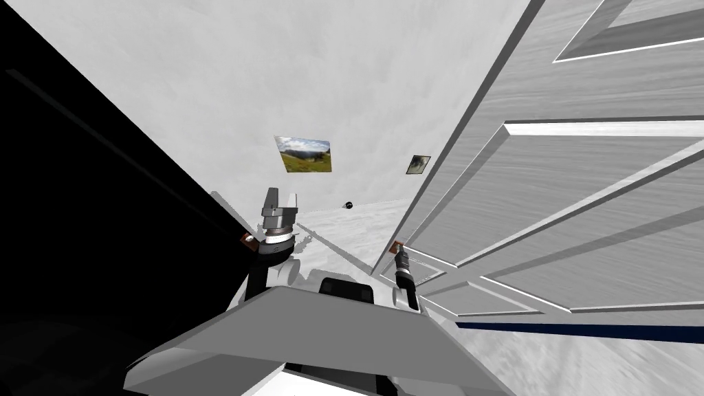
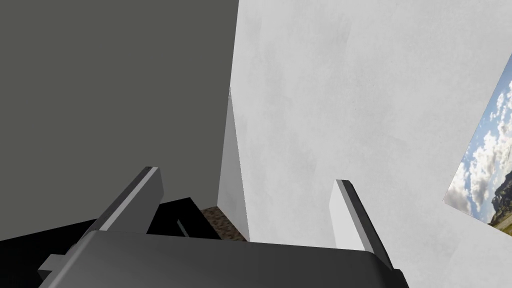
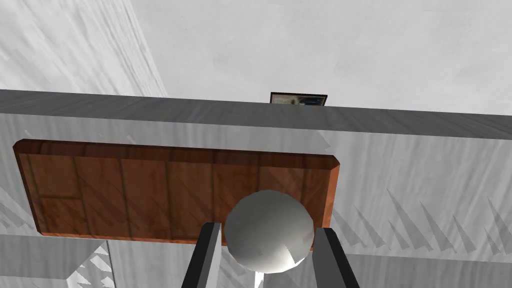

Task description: Push the door open

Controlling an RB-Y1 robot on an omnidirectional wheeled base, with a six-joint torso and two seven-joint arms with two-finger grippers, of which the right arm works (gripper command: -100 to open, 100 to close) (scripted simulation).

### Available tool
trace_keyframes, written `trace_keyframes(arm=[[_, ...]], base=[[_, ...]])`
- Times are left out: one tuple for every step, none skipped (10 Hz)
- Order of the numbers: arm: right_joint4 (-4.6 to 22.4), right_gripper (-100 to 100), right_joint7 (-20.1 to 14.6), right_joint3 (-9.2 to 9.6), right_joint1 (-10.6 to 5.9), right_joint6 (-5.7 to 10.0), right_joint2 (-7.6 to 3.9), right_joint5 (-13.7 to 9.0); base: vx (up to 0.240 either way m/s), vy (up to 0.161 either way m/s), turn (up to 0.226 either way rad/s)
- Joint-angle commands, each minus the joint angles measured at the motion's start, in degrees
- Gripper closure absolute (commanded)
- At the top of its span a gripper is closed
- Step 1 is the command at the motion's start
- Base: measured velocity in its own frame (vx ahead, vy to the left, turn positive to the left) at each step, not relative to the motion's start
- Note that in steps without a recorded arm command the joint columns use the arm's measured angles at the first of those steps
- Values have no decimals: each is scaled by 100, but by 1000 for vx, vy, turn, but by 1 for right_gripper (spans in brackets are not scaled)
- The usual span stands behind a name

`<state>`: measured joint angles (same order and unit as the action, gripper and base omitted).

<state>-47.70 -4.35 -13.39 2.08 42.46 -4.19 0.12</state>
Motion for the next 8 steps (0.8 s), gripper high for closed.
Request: trace_keyframes(arm=[[-61, 100, 37, -112, -3, 1, -29, -54], [-52, 100, 64, -182, -5, 3, -30, -89], [-44, 100, 91, -253, -6, 6, -28, -124], [-35, 100, 118, -324, -7, 8, -22, -159], [-27, 100, 144, -392, -9, 11, -14, -193], [-19, 100, 168, -455, -10, 13, -4, -224], [-13, 100, 189, -512, -11, 15, 7, -252], [-7, 100, 207, -559, -12, 17, 19, -275]], base=[[200, 10, -43], [208, 28, -58], [202, 58, -76], [210, 58, -64], [214, 39, -81], [192, 38, -48], [183, 20, -52], [183, 31, -49]])
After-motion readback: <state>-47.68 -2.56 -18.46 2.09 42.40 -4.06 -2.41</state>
